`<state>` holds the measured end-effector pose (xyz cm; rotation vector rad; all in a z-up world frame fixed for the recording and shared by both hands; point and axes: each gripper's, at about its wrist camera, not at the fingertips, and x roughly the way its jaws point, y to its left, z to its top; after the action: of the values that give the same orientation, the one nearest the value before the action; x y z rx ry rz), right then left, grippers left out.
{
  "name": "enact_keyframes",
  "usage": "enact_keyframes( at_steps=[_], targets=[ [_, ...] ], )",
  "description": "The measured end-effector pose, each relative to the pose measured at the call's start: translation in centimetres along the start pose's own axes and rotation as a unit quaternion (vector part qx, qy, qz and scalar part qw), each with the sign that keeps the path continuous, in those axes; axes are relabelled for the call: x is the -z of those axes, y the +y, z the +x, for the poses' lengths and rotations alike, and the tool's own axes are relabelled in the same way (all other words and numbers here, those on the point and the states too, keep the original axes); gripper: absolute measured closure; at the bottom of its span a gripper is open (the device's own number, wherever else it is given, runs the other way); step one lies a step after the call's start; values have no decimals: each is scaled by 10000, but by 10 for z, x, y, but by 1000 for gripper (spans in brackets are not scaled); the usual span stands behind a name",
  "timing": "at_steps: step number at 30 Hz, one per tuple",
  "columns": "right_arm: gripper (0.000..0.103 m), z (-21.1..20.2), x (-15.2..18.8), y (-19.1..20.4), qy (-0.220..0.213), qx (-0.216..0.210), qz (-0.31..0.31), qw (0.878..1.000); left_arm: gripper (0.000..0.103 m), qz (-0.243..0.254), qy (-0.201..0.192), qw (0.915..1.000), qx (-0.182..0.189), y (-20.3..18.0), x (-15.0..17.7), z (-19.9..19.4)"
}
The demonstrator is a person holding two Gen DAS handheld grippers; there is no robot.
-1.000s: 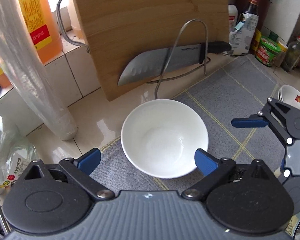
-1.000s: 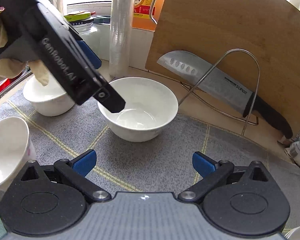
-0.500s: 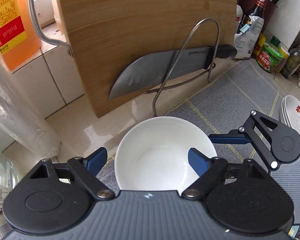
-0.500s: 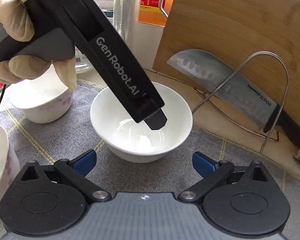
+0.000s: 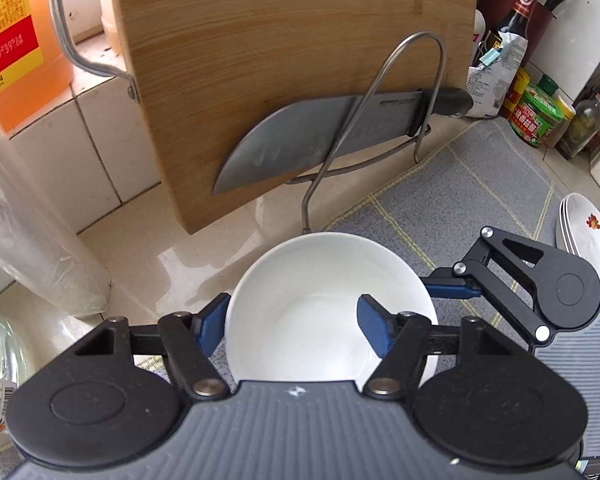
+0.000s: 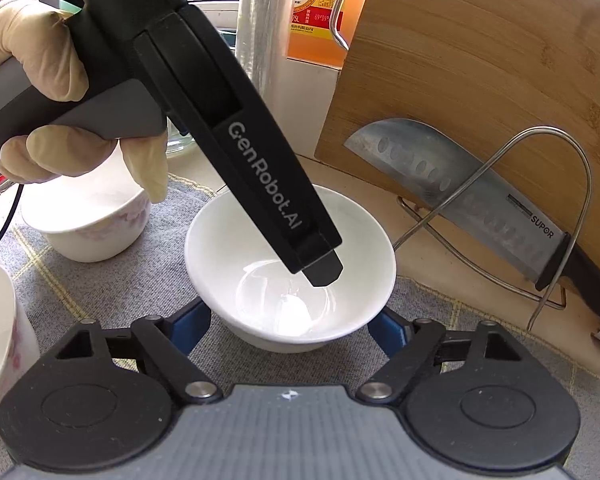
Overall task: Organize plates and bowls
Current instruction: 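Close the left gripper on the white bowl's rim, then lift the white bowl off the towel with the left gripper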
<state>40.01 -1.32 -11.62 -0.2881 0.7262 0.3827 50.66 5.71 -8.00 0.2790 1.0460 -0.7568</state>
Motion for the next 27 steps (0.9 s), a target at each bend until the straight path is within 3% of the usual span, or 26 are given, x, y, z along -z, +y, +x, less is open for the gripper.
enact_keyframes(
  at_steps=[13,27],
  targets=[
    [15,-11,-3,6,99,86,-48,9999,36,130,-88,9999,45,-12,3,-10],
    [15,-86,20,28,-5,247,-67,9997,36,286,-281,9991,146,-69,27,-55]
  ],
)
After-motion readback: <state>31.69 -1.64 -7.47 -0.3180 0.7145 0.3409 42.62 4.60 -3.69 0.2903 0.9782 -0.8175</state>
